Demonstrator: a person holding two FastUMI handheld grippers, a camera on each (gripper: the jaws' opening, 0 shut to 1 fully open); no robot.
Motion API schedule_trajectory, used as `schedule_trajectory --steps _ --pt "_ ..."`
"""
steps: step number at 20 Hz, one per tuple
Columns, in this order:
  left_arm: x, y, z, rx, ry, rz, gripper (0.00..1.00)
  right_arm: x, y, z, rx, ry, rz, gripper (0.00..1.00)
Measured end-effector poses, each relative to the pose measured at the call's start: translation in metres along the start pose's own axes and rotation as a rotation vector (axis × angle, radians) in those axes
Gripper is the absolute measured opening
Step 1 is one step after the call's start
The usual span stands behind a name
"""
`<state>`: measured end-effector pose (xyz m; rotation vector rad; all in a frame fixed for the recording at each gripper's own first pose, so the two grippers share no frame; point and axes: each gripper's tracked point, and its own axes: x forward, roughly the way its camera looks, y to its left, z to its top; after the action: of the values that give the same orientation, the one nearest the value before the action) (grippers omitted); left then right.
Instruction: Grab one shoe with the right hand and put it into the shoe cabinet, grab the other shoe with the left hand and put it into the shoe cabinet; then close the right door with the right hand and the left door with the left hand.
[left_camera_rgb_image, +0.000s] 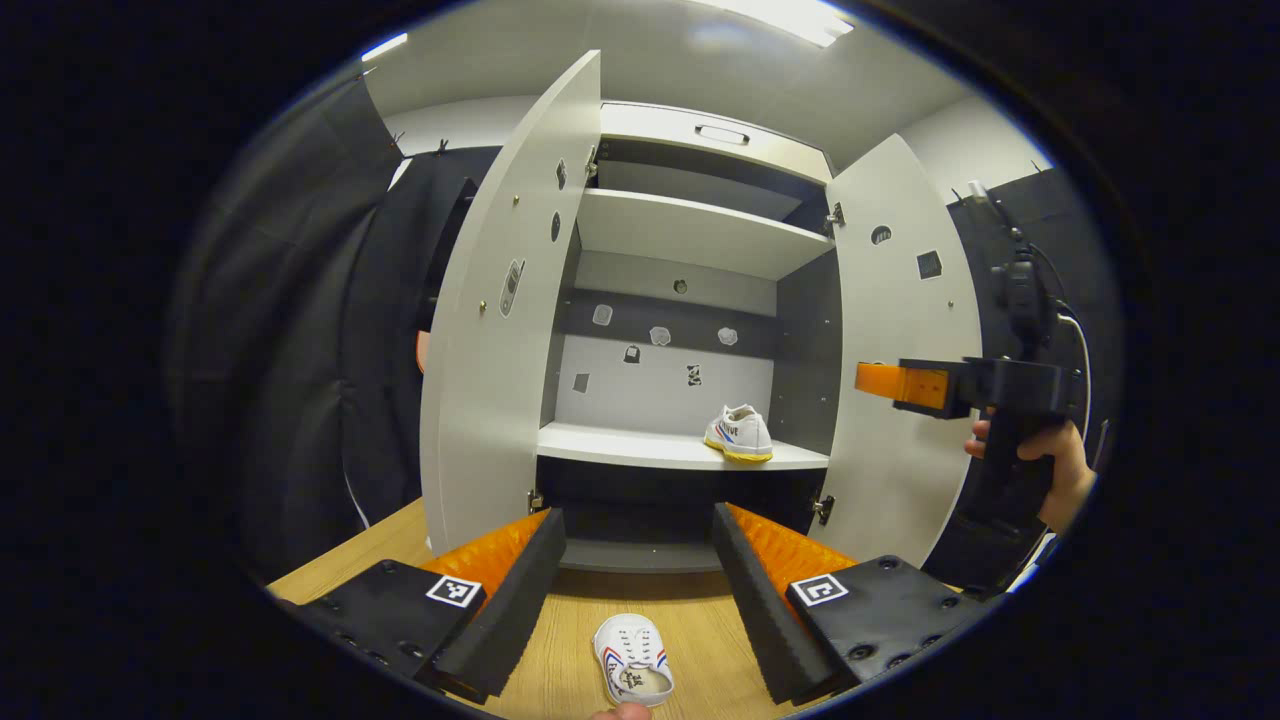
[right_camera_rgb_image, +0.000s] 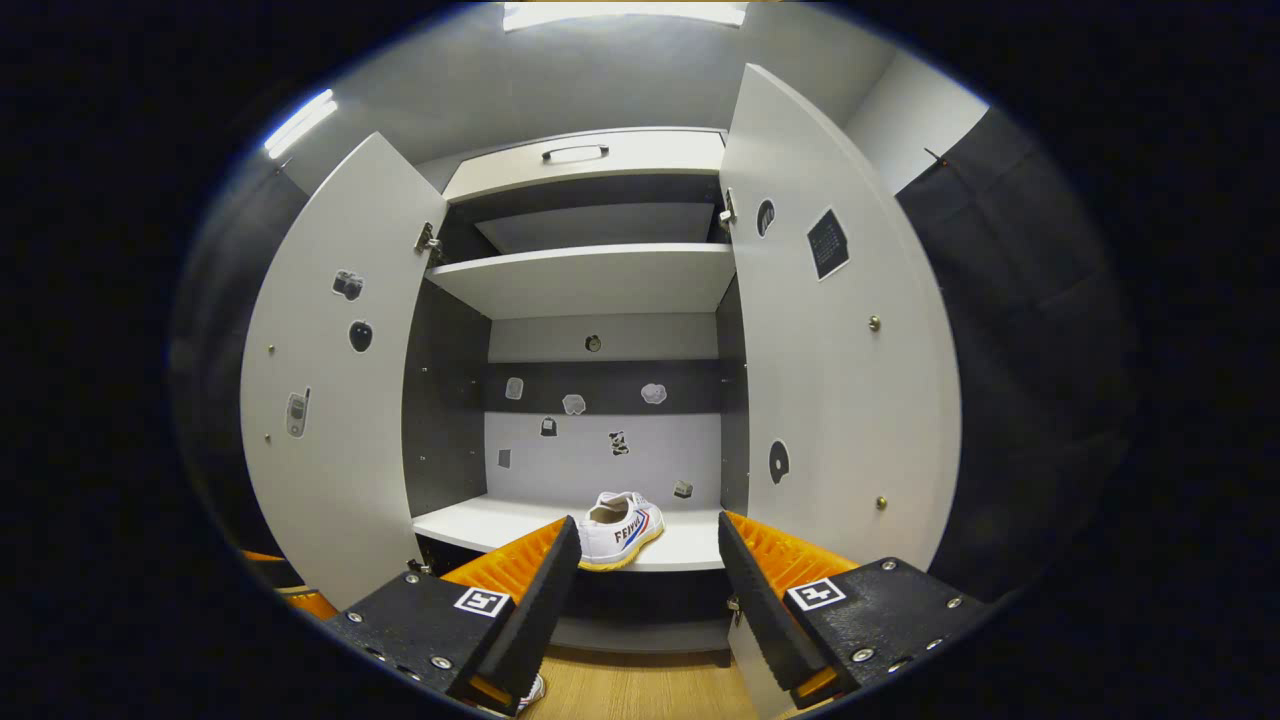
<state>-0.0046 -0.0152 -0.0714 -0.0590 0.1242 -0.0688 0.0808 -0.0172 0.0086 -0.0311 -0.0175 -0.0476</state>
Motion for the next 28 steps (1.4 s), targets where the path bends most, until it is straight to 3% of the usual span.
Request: schedule_trajectory --steps 6,9,13,19,23,28 --pt "-0.001 0.015 -0.050 0.026 0.129 0.033 0.97 -0.070 0.002 -0.030 -0.070 -0.034 0.003 0.87" --pt "0.009 0.017 -0.085 0.049 0.247 0.002 0.96 -0.084 0.001 -0.046 -0.084 0.003 0.013 0.87" --pt "0.019 0.005 -0.161 0.014 0.471 -0.097 0.97 -0.091 -0.006 -0.066 -0.067 0.051 0.005 0.87" --pt "0.017 0.018 -0.265 0.056 0.773 -0.101 0.97 -0.099 -0.023 -0.066 -0.067 0.036 -0.035 0.88" --pt "0.008 0.023 -0.304 0.092 0.947 -0.102 0.98 -0.098 -0.033 -0.070 -0.058 0.045 -0.054 0.89" --pt "0.017 0.042 -0.321 0.127 1.012 -0.033 1.00 -0.094 -0.038 -0.078 -0.034 0.065 -0.064 0.89"
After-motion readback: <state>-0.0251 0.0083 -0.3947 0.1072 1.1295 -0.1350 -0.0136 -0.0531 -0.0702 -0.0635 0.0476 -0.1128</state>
